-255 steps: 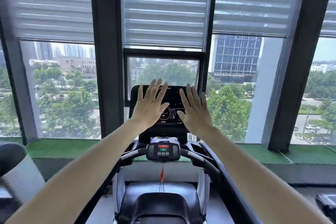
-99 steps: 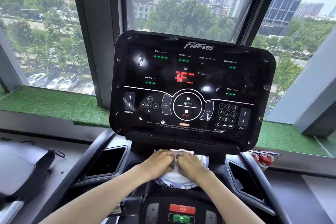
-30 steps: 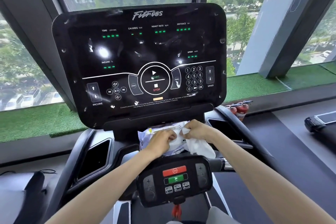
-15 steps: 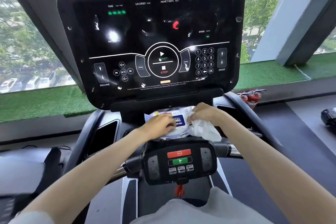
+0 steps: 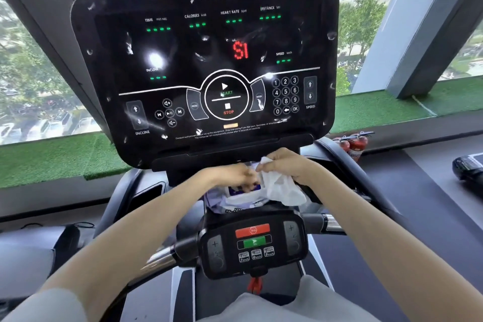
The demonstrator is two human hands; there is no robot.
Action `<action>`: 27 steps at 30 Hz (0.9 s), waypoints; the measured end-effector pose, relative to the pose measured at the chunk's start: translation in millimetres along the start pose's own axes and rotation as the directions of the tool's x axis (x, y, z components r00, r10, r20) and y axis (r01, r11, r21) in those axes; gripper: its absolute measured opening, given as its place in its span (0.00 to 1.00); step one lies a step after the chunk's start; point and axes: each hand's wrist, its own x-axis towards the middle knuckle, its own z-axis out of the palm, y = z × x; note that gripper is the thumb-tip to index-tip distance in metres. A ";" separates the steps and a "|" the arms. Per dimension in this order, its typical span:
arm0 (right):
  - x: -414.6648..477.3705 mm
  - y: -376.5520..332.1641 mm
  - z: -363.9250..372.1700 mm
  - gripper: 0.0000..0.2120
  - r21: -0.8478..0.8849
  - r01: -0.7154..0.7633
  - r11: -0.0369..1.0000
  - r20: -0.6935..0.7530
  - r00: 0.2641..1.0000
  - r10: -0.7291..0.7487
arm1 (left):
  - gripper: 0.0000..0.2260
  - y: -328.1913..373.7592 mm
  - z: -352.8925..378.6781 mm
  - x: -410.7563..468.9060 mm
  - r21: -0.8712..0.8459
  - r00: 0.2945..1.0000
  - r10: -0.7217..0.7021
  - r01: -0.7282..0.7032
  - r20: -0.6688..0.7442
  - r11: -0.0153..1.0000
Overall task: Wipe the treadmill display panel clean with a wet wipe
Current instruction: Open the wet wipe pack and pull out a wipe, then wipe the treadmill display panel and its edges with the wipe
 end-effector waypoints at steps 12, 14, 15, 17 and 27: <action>-30.7 -123.4 -30.2 0.14 0.115 0.445 0.888 -0.274 0.874 -0.402 | 0.17 61.3 -65.5 -57.6 -0.226 0.774 0.256 -0.454 -0.579 0.862; -30.9 -128.7 -35.9 0.14 0.016 0.440 0.898 -0.264 0.868 -0.420 | 0.16 64.7 -79.3 -69.2 -0.191 0.773 0.251 -0.431 -0.583 0.882; -31.2 -130.7 -39.2 0.13 -0.021 0.425 0.905 -0.233 0.878 -0.417 | 0.17 64.5 -86.4 -75.4 -0.191 0.782 0.244 -0.417 -0.573 0.889; -31.5 -133.3 -46.1 0.09 0.006 0.408 0.913 -0.197 0.896 -0.399 | 0.17 62.1 -100.0 -85.0 -0.232 0.804 0.240 -0.419 -0.544 0.878; -31.4 -143.7 -46.3 0.11 0.418 0.426 0.803 -0.040 0.891 -0.452 | 0.10 78.8 -113.8 -98.8 -0.605 0.853 0.169 -0.477 -0.494 0.638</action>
